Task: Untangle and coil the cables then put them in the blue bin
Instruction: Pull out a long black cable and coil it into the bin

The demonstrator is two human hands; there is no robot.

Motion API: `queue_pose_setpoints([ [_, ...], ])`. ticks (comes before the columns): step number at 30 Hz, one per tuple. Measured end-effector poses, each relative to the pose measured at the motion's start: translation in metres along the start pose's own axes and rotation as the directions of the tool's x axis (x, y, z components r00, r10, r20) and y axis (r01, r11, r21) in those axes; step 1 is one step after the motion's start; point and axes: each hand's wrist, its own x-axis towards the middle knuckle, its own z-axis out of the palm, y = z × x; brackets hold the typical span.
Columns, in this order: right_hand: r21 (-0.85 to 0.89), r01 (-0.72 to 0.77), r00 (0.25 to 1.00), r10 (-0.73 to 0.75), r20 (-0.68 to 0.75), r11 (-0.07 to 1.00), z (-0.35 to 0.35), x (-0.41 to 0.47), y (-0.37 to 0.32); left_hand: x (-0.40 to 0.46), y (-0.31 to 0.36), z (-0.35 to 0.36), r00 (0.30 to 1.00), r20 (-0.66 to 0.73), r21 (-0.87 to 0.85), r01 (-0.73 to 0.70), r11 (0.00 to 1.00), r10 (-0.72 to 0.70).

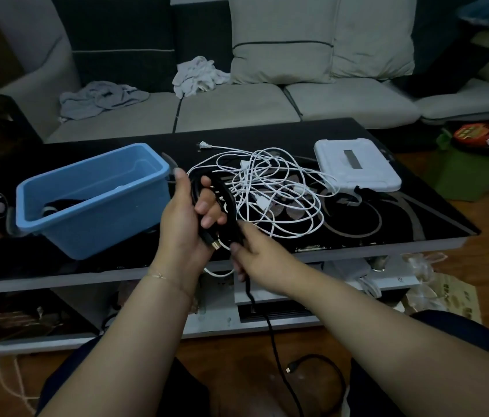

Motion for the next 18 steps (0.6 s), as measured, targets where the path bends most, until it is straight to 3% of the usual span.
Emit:
queue_pose_setpoints([
  [8, -0.081, -0.103, 0.940, 0.124, 0.319, 0.991, -0.014, -0.011, -0.010, 0.004, -0.010, 0.000, 0.980, -0.009, 0.214, -0.193, 0.958, 0.200],
  [13, -0.454, -0.055, 0.958, 0.176, 0.228, 0.889, -0.018, -0.009, -0.012, 0.006, -0.015, -0.004, 0.966, 0.043, 0.310, -0.257, 0.915, 0.257],
  [18, -0.775, 0.036, 0.991, 0.080, 0.111, 0.630, -0.023, -0.009, -0.008, 0.006, -0.020, -0.007, 0.944, 0.129, 0.481, -0.327, 0.813, 0.303],
])
